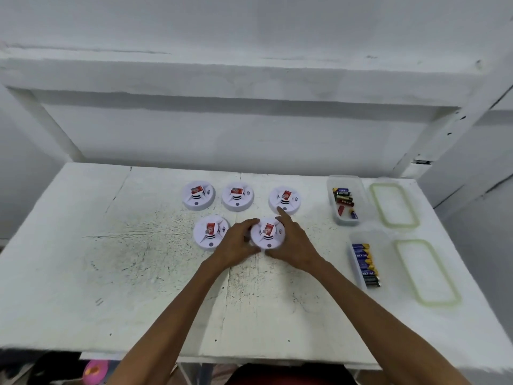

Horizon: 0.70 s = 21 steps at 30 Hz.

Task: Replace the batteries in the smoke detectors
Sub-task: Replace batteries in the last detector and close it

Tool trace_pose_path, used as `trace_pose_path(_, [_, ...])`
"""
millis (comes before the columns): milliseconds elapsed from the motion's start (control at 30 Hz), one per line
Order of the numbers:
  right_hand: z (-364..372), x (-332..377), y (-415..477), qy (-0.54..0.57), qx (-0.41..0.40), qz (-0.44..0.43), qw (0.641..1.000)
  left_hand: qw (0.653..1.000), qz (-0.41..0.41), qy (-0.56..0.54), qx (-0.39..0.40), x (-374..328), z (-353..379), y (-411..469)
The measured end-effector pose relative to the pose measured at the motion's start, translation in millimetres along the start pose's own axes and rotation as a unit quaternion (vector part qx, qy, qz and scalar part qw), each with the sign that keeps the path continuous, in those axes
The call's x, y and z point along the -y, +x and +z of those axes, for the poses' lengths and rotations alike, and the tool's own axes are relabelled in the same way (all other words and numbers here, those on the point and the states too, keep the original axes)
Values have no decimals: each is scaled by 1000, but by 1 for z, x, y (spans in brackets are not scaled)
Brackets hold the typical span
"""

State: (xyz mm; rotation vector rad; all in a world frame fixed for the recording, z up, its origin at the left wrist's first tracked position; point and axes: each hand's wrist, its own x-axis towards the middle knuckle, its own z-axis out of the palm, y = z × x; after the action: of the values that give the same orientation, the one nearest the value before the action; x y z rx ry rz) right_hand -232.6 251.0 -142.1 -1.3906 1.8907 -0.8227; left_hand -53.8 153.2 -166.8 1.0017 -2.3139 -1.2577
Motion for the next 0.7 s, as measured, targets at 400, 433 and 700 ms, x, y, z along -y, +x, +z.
trace_pose_path(400, [-40,22,-3,153,-30,139,978,956,-80,-282,0,-44,-3,9])
trace_pose_path(433, [-40,22,-3,169,-23,142,975,948,-91,-304,-5,-46,1,9])
trace_pose_path(700, [-46,25,-7,208,-19,114,971,880,-78,-467,40,-62,28,20])
